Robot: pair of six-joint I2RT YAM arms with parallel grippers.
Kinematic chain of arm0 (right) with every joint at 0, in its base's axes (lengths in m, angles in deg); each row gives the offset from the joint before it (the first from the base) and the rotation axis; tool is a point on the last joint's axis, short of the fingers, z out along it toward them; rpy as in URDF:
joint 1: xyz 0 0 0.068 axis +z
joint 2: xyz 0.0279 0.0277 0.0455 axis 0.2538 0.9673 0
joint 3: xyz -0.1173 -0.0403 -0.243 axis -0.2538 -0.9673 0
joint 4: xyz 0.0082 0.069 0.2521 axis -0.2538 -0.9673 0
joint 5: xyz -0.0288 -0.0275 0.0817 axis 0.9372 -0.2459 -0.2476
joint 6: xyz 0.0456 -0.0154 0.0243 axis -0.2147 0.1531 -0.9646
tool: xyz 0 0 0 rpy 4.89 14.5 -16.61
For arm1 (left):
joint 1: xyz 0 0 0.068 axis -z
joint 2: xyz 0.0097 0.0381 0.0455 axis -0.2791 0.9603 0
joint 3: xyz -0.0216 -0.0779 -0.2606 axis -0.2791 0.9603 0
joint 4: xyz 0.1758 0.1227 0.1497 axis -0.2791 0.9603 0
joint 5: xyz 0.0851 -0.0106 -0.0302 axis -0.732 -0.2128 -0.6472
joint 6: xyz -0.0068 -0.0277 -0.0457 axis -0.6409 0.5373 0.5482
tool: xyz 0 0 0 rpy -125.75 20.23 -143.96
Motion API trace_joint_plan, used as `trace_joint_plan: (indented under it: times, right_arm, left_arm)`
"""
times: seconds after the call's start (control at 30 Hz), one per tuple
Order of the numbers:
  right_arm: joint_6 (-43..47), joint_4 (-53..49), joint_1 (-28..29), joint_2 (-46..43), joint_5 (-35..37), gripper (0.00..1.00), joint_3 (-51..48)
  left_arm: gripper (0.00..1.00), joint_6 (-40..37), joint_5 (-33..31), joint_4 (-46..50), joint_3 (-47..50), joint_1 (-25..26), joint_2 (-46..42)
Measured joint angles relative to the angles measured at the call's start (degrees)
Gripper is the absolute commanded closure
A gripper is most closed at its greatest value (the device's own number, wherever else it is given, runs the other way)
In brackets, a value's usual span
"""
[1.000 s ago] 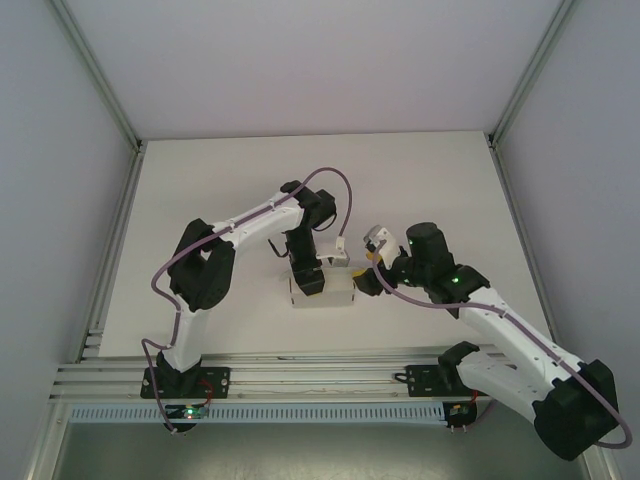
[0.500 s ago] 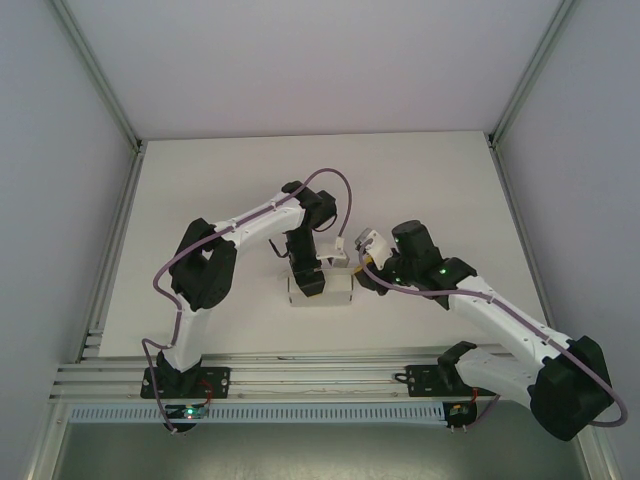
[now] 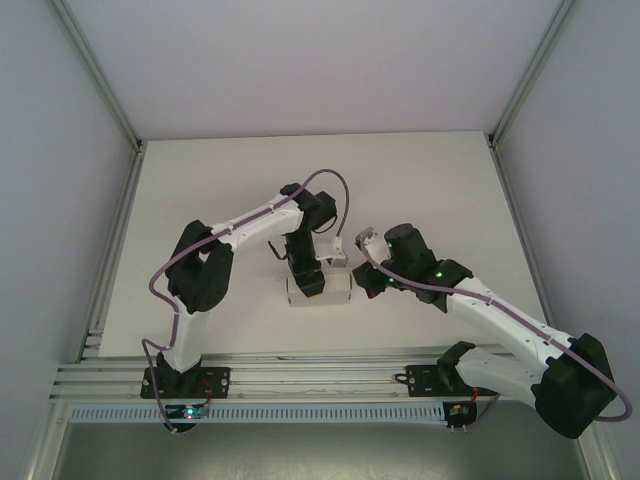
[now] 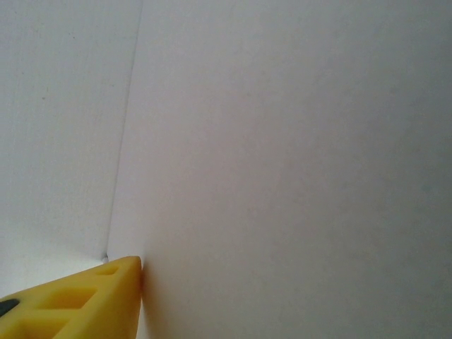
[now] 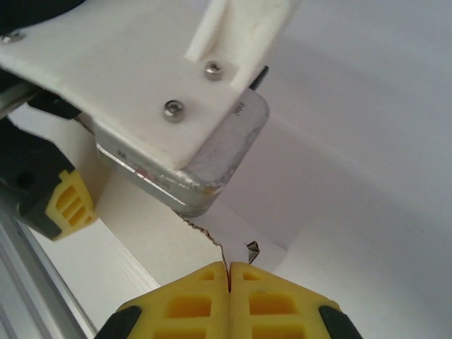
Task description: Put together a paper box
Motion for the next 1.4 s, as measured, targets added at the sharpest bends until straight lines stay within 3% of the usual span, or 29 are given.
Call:
trace_joint_plan:
  times: [0.27, 0.53, 0.7, 1.07, 1.4]
  right_arm:
    - [-18.82, 4.85, 0.79, -3.67, 4.02, 0.98, -4.04]
    - [-29.94, 12.79, 2.56, -4.26, 8.66, 0.98, -7.76]
    - [-27.98, 14.56, 4.81, -3.74, 12.92, 0.98, -8.24]
    - [-15.37, 31.71, 9.14, -6.93, 20.81, 1.00, -19.30]
    - [-12.11, 37.59, 13.77, -6.82, 28.52, 1.00, -22.43]
  left_arm:
    - [0.43, 1.53, 0.17, -3.08, 0.44, 0.57, -0.59]
    - [0.44, 3.06, -0.22, -4.04, -0.04, 0.61, -0.59]
    - [0.44, 3.23, -0.52, -4.26, -0.15, 0.57, -0.59]
    - [0.44, 3.43, -1.57, -4.26, -0.52, 0.70, -0.57]
    - [0.25, 5.49, -2.34, -6.58, -2.51, 1.11, 0.63]
